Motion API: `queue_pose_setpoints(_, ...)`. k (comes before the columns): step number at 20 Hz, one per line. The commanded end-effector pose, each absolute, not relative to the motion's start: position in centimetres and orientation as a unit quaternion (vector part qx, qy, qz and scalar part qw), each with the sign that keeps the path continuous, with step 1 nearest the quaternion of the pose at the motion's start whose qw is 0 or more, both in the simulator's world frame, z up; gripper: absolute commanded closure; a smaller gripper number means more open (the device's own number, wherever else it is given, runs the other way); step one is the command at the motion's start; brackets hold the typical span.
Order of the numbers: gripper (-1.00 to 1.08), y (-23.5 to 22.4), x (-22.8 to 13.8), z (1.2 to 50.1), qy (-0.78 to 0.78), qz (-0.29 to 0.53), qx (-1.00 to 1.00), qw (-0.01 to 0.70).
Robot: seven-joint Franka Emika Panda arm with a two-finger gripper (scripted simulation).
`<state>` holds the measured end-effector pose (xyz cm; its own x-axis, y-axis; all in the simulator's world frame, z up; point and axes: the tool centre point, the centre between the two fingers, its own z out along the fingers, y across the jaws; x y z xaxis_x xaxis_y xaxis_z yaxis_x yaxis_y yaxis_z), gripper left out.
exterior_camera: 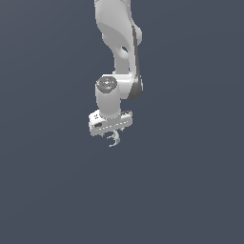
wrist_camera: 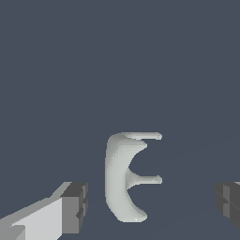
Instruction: Pick up the object and move it to a goal position.
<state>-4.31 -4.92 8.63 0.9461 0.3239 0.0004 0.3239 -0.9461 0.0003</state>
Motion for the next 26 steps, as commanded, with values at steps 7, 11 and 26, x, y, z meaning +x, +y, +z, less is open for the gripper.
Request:
queue_pose_setpoints(7, -0.92, -4.9, -4.5, 5.0, 0.166, 0.0, 0.986, 0.0)
queue_pose_setpoints(11, -0.92, -4.9, -4.4, 4.1, 0.166, 0.0, 0.986, 0.0)
queue_pose_setpoints(26, 1.08, -4.8, -4.3, 4.1, 0.167, 0.0, 0.986, 0.0)
